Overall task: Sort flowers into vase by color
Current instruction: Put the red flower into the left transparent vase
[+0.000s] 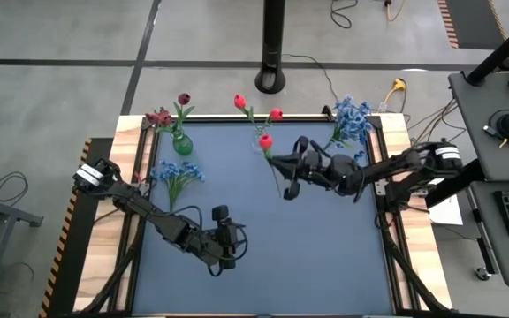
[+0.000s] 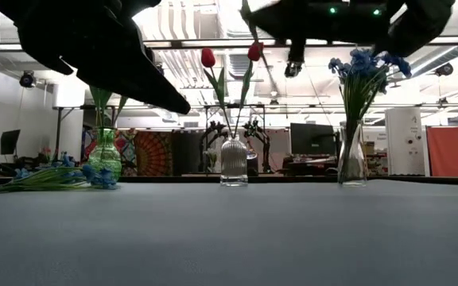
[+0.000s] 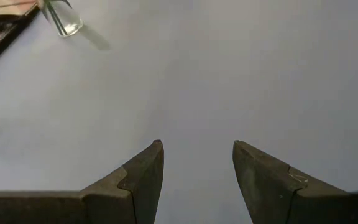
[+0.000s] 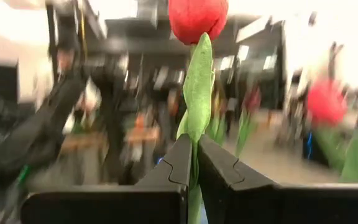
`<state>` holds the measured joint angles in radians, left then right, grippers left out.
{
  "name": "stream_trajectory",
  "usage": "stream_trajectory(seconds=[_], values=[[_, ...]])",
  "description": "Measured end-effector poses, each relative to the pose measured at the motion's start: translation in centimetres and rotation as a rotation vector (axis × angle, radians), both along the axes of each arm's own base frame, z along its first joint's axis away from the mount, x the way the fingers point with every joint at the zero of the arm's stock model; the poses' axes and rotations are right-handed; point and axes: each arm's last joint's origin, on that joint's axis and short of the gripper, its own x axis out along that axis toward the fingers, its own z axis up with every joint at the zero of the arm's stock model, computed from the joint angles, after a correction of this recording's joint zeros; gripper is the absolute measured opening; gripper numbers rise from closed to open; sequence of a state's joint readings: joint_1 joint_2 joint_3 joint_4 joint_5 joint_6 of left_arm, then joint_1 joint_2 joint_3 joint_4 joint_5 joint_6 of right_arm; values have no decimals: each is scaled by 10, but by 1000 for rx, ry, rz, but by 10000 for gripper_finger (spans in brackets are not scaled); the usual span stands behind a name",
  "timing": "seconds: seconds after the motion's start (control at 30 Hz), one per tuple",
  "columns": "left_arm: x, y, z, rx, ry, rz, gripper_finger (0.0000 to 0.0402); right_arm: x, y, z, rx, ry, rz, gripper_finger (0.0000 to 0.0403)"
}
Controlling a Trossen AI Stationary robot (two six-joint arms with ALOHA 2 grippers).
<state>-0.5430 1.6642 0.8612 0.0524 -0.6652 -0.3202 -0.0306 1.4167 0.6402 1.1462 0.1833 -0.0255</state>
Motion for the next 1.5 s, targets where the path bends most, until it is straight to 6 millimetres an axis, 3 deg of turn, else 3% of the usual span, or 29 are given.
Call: stream_trajectory(seconds=[0.23,0.47,0.7,1.07,1.5], values=[[-1,1,-1,29,7,-5,176,22,-27,17,-138,-228,-135,13],[-6,4,-8,46,30,13,176,58,-61,35,-247,-279,-268,13],[-21,11,-16,-3,36,50,176,78,-97,46,-298,-308,-372,13],[-57,26,-24,-93,1,145,176,82,-135,47,-325,-202,-472,13],[-67,33,-32,-107,-14,186,176,82,-140,43,-386,-112,-523,13]])
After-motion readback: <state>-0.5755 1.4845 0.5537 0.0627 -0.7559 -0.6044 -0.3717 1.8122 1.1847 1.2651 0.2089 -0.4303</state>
